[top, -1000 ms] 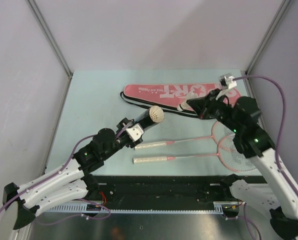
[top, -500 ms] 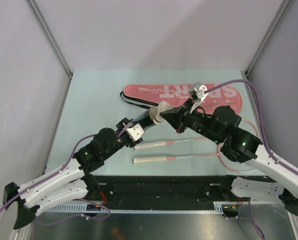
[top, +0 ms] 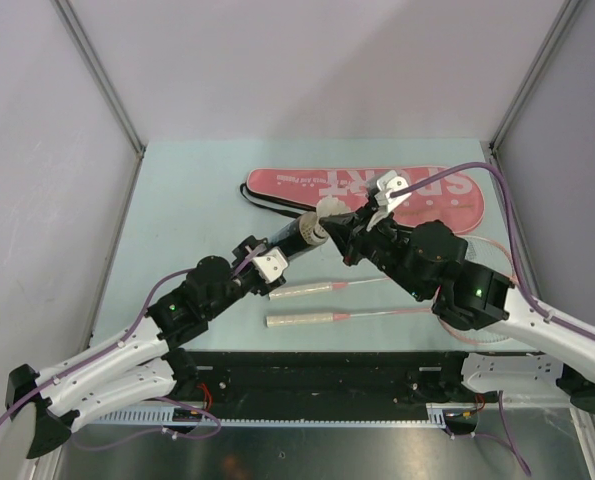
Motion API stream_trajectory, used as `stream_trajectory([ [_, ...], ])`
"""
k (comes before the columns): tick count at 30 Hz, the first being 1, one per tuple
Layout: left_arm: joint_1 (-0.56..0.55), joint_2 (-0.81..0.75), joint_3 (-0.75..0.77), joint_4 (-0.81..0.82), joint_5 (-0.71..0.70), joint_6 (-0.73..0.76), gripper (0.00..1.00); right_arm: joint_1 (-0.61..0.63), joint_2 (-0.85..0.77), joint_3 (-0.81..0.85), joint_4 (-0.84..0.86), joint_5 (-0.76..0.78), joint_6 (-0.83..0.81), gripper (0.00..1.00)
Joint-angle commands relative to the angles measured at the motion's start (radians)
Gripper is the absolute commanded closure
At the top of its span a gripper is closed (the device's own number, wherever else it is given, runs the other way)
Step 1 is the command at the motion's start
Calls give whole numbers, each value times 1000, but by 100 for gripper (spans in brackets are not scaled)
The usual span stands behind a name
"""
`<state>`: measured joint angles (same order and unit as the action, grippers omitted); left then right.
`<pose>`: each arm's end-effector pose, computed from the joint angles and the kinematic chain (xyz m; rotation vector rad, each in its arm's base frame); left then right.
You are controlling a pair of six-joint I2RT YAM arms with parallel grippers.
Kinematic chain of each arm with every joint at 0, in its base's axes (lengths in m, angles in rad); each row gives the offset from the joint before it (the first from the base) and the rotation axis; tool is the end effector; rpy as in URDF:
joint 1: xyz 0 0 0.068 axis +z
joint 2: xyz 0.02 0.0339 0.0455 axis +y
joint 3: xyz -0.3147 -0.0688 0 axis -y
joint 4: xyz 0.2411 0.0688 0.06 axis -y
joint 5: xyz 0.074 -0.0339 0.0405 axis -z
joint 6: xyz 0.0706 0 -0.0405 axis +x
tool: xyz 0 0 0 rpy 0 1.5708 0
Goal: Pack up the badminton gear
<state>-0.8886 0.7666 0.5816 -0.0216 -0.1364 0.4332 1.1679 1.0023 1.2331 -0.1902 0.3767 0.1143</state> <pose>0.1224 -0.1354 0.3169 1.0132 1.4637 -0.2076 0.1067 0.1840 0.4979 -0.5128 1.4931 0.7279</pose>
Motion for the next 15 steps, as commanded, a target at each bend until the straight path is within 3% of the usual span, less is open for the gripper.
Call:
stream_trajectory([
  [1,-10,-20,46,86,24,-13,84,4,-30,28,0,54,-15,100],
  [11,-10,-24,44,86,20,-11,85,-4,85,20,9,19,27,98],
  [12,-10,-26,44,86,20,-10,85,-13,88,22,9,-2,62,92],
  [13,-10,-24,44,86,20,-11,85,-26,90,22,6,-33,80,74],
  [15,-10,-27,44,86,20,-11,85,-103,81,26,-15,-196,170,58],
])
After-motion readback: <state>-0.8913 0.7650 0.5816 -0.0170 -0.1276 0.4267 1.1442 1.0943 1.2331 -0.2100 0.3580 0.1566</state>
